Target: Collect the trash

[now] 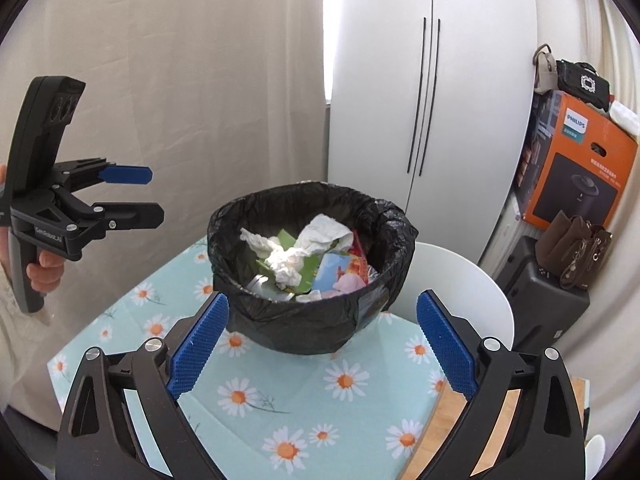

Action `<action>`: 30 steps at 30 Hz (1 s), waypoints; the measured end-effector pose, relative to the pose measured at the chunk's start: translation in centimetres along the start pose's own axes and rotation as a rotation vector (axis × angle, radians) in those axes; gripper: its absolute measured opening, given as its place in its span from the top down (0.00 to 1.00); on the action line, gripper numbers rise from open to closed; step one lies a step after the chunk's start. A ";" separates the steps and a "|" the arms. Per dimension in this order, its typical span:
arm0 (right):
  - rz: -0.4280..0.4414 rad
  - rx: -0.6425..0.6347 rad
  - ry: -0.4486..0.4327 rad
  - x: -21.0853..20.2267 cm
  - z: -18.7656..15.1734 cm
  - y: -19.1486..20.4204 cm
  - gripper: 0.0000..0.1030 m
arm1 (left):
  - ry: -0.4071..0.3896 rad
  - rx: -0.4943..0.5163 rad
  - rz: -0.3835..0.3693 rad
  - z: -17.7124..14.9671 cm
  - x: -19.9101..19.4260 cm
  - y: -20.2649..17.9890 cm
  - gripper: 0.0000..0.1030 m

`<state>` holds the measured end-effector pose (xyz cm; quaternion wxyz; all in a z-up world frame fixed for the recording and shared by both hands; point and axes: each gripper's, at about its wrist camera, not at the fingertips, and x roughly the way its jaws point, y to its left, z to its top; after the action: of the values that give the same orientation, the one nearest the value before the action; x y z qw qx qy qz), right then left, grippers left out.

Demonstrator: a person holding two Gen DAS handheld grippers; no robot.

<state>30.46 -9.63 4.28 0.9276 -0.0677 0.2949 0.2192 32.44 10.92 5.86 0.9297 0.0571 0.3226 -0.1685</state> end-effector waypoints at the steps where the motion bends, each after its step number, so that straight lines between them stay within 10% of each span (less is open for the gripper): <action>1: -0.005 0.001 -0.001 -0.7 -0.4 0.1 0.12 | 0.001 -0.001 0.014 -0.4 -0.4 -0.4 0.06; 30: 0.008 -0.037 -0.020 -12.3 -8.5 2.2 0.08 | 0.010 -0.013 0.078 -10.7 -10.3 -8.8 0.06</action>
<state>16.08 -14.34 4.49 0.9281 -0.0815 0.2820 0.2289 15.57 7.78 3.91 0.9342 0.0645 0.3259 -0.1300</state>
